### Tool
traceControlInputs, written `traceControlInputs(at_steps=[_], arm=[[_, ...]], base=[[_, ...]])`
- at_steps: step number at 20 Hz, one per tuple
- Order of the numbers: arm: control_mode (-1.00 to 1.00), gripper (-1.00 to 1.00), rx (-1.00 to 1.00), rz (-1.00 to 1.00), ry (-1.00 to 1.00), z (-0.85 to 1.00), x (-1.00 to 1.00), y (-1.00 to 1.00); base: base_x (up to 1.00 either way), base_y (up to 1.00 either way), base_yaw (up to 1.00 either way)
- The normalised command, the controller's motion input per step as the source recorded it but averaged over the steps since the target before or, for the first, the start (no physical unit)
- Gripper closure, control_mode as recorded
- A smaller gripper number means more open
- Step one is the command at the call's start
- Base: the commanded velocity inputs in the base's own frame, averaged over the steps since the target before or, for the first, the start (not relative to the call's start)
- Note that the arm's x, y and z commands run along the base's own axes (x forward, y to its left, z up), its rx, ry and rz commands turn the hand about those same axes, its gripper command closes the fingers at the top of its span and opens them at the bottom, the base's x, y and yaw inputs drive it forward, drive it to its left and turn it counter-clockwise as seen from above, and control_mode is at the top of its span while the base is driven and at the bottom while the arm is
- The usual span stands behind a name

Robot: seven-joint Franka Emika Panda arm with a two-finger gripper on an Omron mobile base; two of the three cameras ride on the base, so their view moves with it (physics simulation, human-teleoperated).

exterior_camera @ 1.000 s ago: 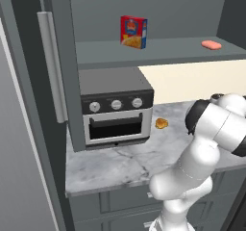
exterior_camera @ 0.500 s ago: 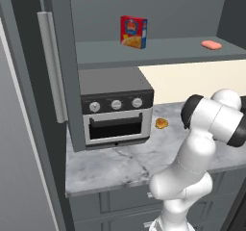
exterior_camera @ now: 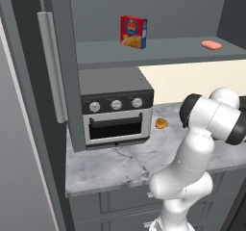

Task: Pick the sponge and bar soap from the cabinet and place them on the counter.

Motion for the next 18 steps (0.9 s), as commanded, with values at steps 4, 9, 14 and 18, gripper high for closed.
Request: traceControlInputs(at_steps=[4,9,14,18], arm=[[-1.0,-1.0,0.0,0.0,0.0,-0.01,0.0,-0.05],[-1.0,-1.0,0.0,0.0,0.0,-0.06,0.0,-0.07],[-1.0,-1.0,0.0,0.0,-0.03,0.05,-0.27,-0.01],[-1.0,-1.0,-0.01,0.0,-0.09,0.23,-0.4,0.01]], base=[[0.0,0.0,0.0],[0.0,0.0,0.0],[0.0,0.0,0.0],[0.0,0.0,0.0]])
